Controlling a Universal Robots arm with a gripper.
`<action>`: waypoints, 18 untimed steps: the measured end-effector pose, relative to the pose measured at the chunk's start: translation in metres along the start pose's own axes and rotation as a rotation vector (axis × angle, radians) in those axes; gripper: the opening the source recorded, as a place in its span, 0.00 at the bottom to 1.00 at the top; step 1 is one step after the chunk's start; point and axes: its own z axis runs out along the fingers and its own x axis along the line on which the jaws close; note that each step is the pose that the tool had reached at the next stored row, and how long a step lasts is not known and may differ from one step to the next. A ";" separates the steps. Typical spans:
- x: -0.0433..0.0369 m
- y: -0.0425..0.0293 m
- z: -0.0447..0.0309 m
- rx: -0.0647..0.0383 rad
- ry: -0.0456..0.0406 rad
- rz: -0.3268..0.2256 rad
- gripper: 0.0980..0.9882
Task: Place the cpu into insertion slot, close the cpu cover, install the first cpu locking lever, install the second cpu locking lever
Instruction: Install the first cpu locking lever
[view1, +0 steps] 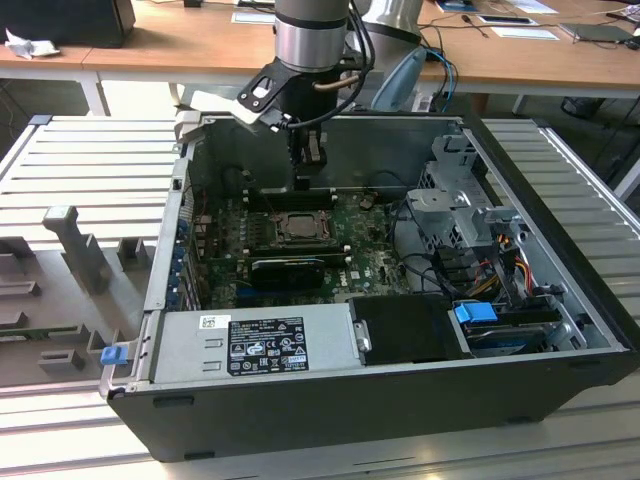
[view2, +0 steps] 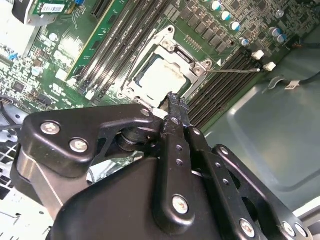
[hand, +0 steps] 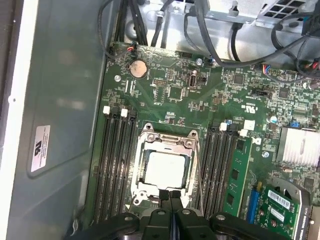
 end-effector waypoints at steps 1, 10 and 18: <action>0.0000 0.0000 0.0000 0.000 -0.0001 -0.012 0.01; 0.0000 0.0000 0.0000 0.000 -0.0006 -0.050 0.01; 0.0000 0.0000 0.0000 -0.001 -0.0012 -0.099 0.01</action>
